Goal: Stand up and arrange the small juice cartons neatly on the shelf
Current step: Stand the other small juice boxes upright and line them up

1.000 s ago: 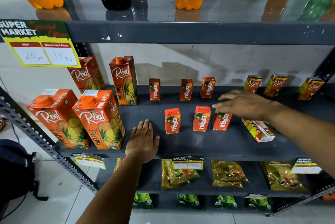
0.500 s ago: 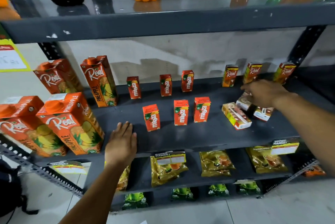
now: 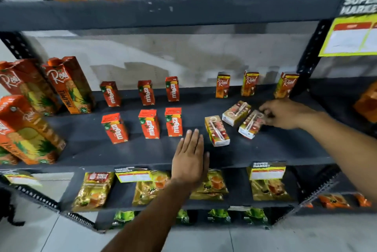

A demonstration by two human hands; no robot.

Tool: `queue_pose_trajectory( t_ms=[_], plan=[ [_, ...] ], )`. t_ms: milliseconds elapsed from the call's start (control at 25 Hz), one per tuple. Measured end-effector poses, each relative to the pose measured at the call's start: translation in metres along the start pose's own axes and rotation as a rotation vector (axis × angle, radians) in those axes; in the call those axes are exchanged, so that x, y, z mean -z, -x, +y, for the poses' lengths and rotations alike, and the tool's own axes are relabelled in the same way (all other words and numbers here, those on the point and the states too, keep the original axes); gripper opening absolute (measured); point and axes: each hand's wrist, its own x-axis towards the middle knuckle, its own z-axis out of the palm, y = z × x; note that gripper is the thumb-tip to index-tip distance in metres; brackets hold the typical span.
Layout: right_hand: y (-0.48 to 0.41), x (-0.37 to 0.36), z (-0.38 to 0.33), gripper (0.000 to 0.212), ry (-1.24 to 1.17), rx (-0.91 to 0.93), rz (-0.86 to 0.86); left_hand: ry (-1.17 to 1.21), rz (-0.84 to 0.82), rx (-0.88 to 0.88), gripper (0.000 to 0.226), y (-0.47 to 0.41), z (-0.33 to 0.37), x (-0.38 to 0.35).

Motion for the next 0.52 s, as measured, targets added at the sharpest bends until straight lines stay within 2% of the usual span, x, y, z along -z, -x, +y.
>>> queue_pose_trajectory(
  t_ms=[120, 280, 360, 520],
  plan=[
    [0.0, -0.002, 0.009, 0.048, 0.065, 0.168, -0.059, -0.091, -0.157, 0.148, 0.061, -0.023, 0.012, -0.001],
    [-0.006, -0.012, -0.002, 0.053, 0.367, 0.447, 0.018, -0.152, -0.25, 0.178, 0.063, -0.027, 0.012, 0.001],
    [-0.01, -0.024, -0.009, 0.058, 0.444, 0.494, 0.004, -0.15, -0.26, 0.176, 0.063, -0.026, 0.013, 0.003],
    [-0.011, -0.028, -0.01, 0.06, 0.451, 0.472, 0.025, -0.14, -0.259, 0.175, 0.063, -0.027, 0.01, 0.001]
  ],
)
